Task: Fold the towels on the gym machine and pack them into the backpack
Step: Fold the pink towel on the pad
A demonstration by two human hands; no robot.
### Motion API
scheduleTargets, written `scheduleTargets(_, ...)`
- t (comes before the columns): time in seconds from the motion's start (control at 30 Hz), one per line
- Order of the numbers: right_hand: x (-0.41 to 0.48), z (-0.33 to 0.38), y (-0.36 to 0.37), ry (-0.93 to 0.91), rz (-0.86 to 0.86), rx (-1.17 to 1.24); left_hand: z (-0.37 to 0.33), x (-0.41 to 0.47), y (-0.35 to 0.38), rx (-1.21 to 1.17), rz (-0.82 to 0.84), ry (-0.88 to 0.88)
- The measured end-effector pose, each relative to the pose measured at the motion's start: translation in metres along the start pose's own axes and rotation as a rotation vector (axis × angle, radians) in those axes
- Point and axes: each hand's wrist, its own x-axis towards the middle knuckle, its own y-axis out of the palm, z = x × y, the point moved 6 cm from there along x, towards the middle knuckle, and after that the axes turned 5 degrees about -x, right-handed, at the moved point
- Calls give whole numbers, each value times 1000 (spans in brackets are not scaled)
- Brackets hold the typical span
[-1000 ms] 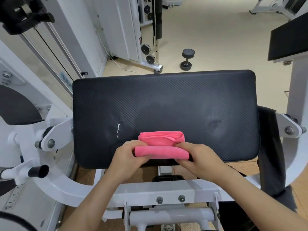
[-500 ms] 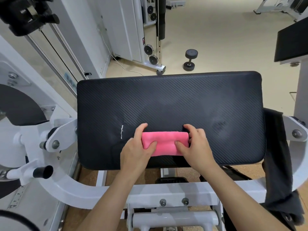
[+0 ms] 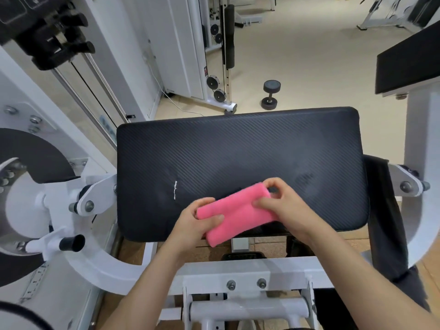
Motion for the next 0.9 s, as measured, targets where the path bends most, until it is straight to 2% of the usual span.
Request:
scheduleTargets(0.07, -18, 3, -2, 60, -47, 353, -1, -20, 17, -261, 69, -21)
scheduleTargets(0.13, -40, 5, 4, 93, -36, 549, -4, -39, 40, -438, 46, -8)
scheduleTargets(0.23, -82, 1, 23, 93, 73, 512, 1, -63, 75, -663, 26, 2)
scheduleTargets(0.3, -105, -3, 24, 17, 23, 396, 5, -78, 96, -653, 17, 13)
scheduleTargets(0.4, -135, -10, 3, -100, -157, 278, 12, -98, 119, -487, 25, 59)
scheduleTargets(0.57, -196, -17, -50, -222, -195, 173, 9, -140, 163, -428, 182, 117)
scheduleTargets(0.67, -240, -28, -87, -235, -102, 172, 1, -170, 200, -403, 249, 149)
scheduleTargets(0.8, -303, -61, -130, -166, 87, 153, 15, -207, 248, -425, 222, 155)
scheduleTargets(0.9, -345, -95, -164, -62, 82, 283, 41, -236, 290, -412, 174, 98)
